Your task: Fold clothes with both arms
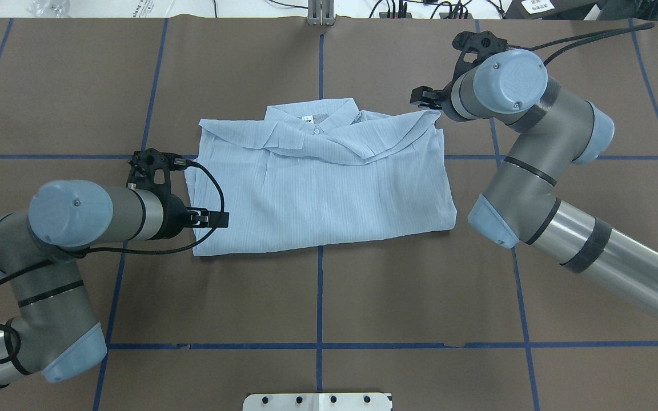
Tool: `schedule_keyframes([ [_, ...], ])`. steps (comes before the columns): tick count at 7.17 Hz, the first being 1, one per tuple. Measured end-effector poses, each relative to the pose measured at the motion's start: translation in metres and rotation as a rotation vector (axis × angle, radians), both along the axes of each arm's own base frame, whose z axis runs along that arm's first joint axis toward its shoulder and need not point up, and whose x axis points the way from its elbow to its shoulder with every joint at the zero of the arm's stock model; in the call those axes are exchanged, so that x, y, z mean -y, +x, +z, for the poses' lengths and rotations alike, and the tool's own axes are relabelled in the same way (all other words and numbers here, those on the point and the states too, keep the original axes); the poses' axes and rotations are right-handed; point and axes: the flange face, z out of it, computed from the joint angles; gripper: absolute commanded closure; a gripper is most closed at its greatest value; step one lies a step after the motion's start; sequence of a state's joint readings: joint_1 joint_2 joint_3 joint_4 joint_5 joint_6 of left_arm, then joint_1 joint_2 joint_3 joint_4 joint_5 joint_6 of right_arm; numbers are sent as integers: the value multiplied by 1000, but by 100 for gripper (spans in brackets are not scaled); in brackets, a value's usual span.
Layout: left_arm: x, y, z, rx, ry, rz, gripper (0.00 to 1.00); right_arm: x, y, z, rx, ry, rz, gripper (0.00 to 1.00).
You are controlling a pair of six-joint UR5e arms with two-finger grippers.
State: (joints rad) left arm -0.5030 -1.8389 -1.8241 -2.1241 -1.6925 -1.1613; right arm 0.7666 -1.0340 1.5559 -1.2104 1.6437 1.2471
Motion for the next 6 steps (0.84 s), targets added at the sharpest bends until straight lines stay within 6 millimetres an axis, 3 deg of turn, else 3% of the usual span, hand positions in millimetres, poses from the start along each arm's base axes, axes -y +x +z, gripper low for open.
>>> schedule_keyframes([
  [2,-11,8,11,16,-17,1,26,-1,0,-2,5,2,0,0],
  [6,-15,15,22,35,-28,9,30,-4,0,-5,12,5,2,0],
])
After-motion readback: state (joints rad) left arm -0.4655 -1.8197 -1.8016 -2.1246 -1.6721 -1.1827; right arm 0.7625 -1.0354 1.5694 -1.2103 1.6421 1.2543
